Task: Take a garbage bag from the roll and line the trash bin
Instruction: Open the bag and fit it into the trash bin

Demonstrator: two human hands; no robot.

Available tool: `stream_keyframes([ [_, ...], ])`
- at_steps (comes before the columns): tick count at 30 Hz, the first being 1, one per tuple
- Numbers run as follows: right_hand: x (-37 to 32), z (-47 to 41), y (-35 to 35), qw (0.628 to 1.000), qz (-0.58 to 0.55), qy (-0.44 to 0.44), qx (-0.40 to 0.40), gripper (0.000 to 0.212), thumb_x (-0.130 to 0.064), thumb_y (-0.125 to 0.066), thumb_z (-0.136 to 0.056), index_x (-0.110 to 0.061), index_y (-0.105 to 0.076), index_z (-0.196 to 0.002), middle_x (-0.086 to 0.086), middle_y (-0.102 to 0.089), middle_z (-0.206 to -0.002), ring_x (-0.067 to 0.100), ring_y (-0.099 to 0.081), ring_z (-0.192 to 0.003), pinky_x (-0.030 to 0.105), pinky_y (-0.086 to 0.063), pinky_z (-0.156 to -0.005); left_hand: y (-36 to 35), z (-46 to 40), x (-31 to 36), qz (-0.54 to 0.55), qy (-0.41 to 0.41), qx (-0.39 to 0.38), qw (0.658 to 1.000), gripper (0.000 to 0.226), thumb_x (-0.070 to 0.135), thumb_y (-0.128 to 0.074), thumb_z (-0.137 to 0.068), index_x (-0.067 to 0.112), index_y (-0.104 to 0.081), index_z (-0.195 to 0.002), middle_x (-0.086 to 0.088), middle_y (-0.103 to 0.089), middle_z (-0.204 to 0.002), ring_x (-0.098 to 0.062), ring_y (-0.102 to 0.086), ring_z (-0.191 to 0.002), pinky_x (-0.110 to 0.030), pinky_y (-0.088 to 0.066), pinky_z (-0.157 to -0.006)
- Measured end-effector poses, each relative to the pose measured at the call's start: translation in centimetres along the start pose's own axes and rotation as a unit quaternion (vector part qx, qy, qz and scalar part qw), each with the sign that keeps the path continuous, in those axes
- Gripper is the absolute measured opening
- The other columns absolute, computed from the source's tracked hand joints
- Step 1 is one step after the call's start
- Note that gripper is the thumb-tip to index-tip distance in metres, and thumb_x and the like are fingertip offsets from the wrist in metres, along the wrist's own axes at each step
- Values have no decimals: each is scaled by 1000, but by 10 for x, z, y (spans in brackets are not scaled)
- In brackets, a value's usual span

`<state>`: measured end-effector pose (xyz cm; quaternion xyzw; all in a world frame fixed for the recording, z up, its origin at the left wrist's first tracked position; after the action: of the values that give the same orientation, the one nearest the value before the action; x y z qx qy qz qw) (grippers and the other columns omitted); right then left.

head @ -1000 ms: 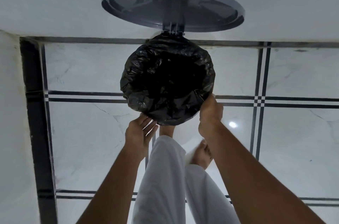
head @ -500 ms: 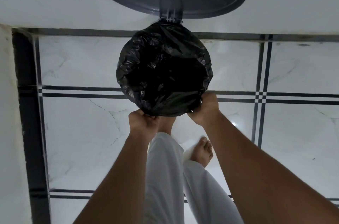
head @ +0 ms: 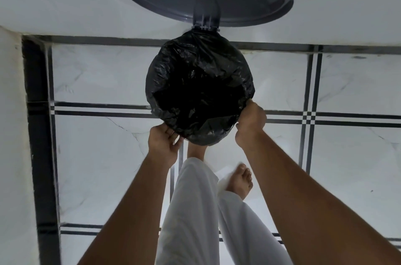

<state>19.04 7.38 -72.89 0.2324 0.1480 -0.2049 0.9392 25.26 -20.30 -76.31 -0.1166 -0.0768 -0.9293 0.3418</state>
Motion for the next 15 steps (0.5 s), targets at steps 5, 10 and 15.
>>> stream_keyframes([
  [5, 5, -13, -7, 998, -12, -56, -29, 46, -18, -43, -115, -1, -51, -157, 5, -65, -108, 12, -47, -69, 35, -50, -72, -4, -17, 3, 13, 28, 22, 999, 34, -7, -37, -96, 4, -64, -79, -10, -63, -76, -28, -66, -86, -39, -60, -106],
  [10, -43, -3, 15, 982, 69, 140, 110, 31, -30, -49, -109, -12, -69, -125, 3, -68, -116, 25, -65, -101, 35, -54, -83, 11, 8, 46, -71, -95, 215, 969, 22, 26, -49, -108, 9, -63, -104, -5, -68, -105, -28, -63, -95, -38, -53, -88],
  [15, -70, 11, -34, 961, 143, 235, -20, 49, -46, -32, -119, -20, -59, -152, 0, -65, -128, 23, -58, -118, 37, -43, -105, -47, 8, 75, -59, -131, -1, 990, 69, 68, -24, -112, 27, -59, -156, 3, -66, -148, -22, -61, -135, -41, -46, -119],
])
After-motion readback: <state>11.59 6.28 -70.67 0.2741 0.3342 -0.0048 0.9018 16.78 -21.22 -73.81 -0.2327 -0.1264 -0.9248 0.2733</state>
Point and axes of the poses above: each hand's wrist, its own z-axis away from the middle knuckle, its own y-axis out of the back of the hand, x = y × z, the point moved 10 cm from there along -z, towards the middle knuckle
